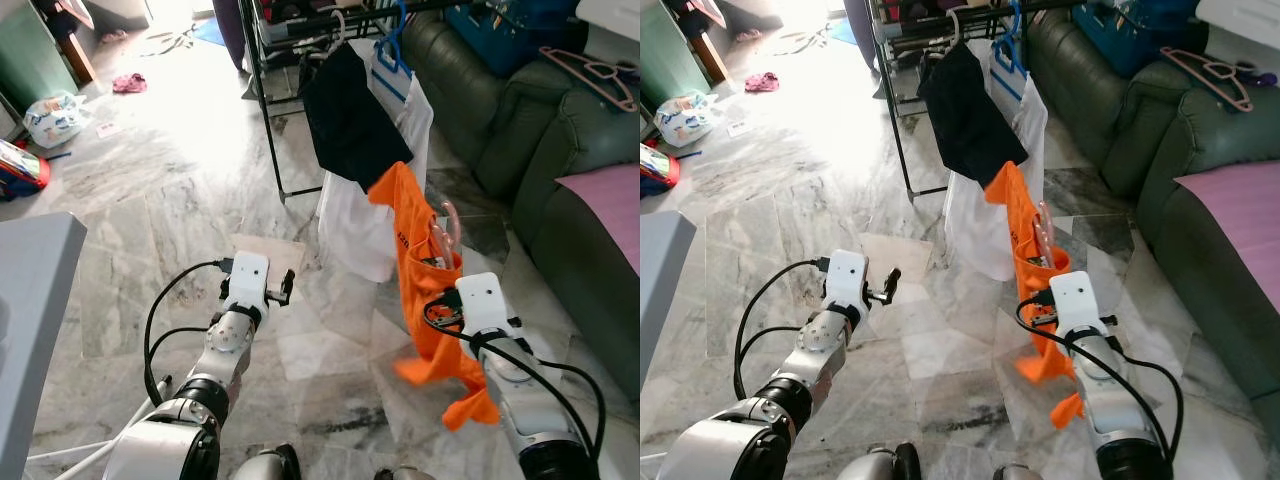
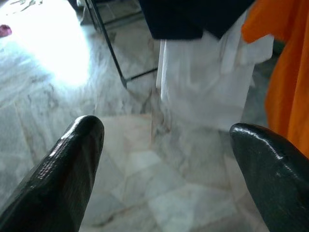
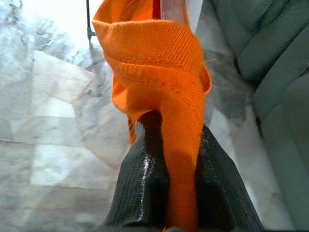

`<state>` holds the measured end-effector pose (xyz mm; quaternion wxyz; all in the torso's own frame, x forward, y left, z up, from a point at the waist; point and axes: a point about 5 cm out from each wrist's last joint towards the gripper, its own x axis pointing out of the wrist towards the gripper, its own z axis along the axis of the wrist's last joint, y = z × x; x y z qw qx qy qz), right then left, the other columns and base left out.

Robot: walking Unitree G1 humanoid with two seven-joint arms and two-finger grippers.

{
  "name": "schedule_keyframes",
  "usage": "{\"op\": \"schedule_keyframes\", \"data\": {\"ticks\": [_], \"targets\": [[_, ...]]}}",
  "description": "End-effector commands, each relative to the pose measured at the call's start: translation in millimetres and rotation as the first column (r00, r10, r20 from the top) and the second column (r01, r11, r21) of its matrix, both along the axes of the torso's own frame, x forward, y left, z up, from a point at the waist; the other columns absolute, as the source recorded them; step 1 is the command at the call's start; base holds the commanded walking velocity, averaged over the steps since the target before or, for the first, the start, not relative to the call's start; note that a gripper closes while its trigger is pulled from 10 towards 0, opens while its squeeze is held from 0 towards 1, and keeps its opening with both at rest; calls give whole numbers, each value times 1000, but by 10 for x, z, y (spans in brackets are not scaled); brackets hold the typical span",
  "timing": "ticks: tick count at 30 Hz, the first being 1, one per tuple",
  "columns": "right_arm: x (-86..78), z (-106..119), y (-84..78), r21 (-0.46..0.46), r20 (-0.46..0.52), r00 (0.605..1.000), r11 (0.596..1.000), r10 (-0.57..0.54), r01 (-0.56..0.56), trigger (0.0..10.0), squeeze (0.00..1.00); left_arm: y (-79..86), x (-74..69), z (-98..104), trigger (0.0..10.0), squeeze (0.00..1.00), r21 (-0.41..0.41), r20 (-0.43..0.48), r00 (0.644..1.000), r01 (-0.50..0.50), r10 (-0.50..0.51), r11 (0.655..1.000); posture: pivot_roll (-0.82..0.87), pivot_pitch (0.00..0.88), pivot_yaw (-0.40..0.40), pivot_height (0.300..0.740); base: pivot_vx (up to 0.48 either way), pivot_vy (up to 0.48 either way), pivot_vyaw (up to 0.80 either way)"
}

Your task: Hang hanger

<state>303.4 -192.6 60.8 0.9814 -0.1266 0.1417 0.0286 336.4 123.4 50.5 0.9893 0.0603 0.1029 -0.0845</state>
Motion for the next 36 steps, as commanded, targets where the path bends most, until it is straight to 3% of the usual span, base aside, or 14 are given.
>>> {"op": "schedule_keyframes", "data": {"ticks": [1, 7, 10, 13, 16, 19, 24, 30, 32, 36], "targets": [[15, 10, 19, 30, 20, 1000, 1000, -8, 7, 10000, 0, 65, -72, -121, 10000, 0, 27, -59, 998, -13, 15, 1000, -153, 64, 61, 740, 0, 0, 0], [-33, -199, 98, 53, -26, 1000, 998, -13, 14, 10000, 0, 132, -236, -352, 10000, 0, 69, -174, 984, -19, 31, 997, -130, 45, 41, 740, 0, 0, 0], [-108, -426, 125, 122, -98, 993, 990, -64, 75, 10000, 0, 190, -436, -582, 10000, 0, 134, -280, 959, -5, 43, 991, -119, 42, 33, 740, 0, 0, 0], [-141, -509, 118, 154, -125, 987, 981, -98, 117, 10000, 0, 226, -515, -665, 10000, 0, 161, -321, 945, -10, 62, 987, -121, 42, 35, 740, 0, 0, 0], [-238, -678, 110, 128, -179, 975, 980, -131, 155, 10000, 0, 282, -617, -766, 10000, 0, 171, -379, 921, -29, 93, 985, -117, 33, 42, 740, 0, 0, 0], [-285, -749, 147, 167, -209, 969, 972, -129, 166, 10000, 0, 312, -639, -786, 10000, 0, 188, -390, 915, -26, 99, 982, -110, 25, 38, 740, 0, 0, 0], [-350, -852, 235, 127, -268, 958, 982, -102, 140, 10000, 0, 421, -650, -792, 10000, 0, 212, -397, 908, -51, 134, 976, -57, 0, 9, 740, 0, 0, 0], [-475, -993, 296, 128, -358, 928, 979, -102, 157, 10000, 0, 501, -725, -851, 10000, 0, 170, -434, 882, -120, 184, 978, -35, 0, -1, 740, 0, 0, 0], [-504, -1018, 349, 106, -365, 928, 987, -75, 122, 10000, 0, 483, -786, -900, 10000, 0, 192, -452, 878, -80, 160, 978, -19, 0, -3, 740, 0, 0, 0], [-540, -1051, 393, 145, -383, 919, 977, -89, 155, 10000, 0, 471, -830, -933, 10000, 0, 194, -462, 874, -66, 151, 979, -10, 0, -2, 740, 0, 0, 0]]}}
